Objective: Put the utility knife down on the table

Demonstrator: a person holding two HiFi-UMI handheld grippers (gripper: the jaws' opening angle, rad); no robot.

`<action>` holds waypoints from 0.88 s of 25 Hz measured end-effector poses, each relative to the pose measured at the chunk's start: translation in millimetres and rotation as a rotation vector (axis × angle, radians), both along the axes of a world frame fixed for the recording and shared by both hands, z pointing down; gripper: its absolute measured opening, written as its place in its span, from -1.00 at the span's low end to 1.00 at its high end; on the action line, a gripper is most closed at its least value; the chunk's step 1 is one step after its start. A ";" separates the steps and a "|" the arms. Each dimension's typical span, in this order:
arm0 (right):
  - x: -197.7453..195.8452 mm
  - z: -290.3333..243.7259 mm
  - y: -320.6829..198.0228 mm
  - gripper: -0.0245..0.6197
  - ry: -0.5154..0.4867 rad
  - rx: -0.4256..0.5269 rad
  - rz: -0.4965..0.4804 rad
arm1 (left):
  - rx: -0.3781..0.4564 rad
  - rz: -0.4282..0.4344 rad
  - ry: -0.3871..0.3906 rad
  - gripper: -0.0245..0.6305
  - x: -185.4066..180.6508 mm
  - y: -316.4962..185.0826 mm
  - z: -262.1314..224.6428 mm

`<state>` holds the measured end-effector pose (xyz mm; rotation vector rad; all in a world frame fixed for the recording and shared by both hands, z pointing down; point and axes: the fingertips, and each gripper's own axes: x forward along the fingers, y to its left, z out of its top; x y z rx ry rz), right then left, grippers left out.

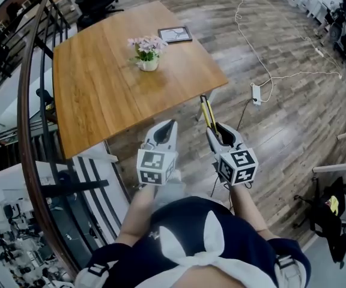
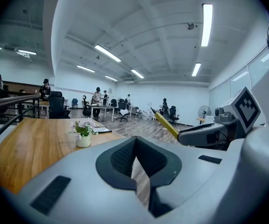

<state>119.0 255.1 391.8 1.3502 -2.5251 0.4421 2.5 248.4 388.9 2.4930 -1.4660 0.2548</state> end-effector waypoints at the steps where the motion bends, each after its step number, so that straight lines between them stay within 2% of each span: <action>1: -3.0 -0.1 -5.1 -0.57 0.002 0.001 0.009 | 0.002 0.004 0.001 -0.87 -5.3 -5.5 -1.1; 6: -11.1 -1.5 -30.2 -0.57 0.017 0.019 0.059 | 0.004 0.020 0.006 -0.87 -24.7 -26.2 0.4; 12: -9.1 -0.5 -47.2 -0.57 0.021 0.021 0.108 | -0.008 0.057 0.014 -0.87 -28.4 -37.4 8.5; 22: -20.0 0.5 -86.4 -0.57 0.019 0.024 0.112 | -0.009 0.069 0.013 -0.87 -38.6 -76.2 14.9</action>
